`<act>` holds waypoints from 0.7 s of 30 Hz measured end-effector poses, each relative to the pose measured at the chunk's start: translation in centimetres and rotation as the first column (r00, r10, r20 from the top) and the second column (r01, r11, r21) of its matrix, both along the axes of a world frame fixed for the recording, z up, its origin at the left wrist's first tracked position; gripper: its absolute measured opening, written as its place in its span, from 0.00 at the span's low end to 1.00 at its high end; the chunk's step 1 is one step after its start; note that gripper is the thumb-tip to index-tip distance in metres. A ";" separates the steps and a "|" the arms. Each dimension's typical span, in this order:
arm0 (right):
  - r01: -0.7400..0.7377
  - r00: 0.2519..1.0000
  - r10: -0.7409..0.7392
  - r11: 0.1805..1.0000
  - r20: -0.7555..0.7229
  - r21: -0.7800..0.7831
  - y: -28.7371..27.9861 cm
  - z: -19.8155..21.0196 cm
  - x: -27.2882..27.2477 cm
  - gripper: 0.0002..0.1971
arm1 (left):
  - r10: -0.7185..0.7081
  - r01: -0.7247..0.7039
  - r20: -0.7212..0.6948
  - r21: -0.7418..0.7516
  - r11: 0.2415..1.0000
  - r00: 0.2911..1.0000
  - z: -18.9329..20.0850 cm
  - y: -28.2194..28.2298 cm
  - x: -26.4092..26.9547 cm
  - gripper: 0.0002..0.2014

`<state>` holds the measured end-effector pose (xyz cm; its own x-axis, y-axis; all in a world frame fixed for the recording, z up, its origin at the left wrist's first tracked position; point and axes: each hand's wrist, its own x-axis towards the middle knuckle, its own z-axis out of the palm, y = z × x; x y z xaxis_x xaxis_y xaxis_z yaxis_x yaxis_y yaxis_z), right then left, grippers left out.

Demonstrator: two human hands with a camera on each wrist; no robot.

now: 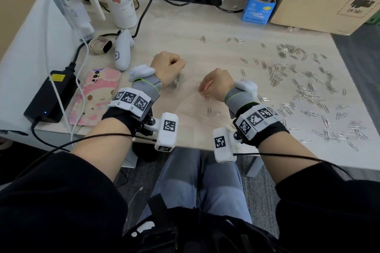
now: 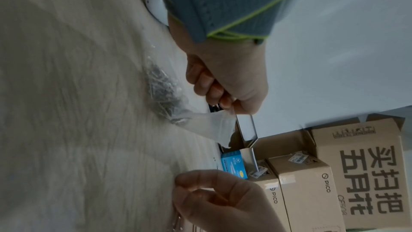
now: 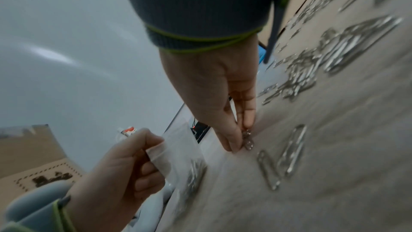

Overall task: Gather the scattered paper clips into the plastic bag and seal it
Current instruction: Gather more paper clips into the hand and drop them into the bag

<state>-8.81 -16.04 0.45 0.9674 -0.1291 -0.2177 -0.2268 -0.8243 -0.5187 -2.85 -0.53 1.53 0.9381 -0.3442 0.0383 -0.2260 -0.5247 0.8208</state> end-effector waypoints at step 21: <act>0.437 0.876 -0.456 0.888 0.158 0.140 -9.0 -0.3 -10.9 0.19 | -0.386 0.455 -0.242 0.426 0.782 0.890 0.0 -5.5 -6.5 0.09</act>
<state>-19.73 -25.04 0.17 0.8352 -0.5445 -0.0780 -0.4532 -0.6009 -0.6584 -9.36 -6.03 1.50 0.6792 -0.6501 -0.3405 -0.4198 -0.7247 0.5464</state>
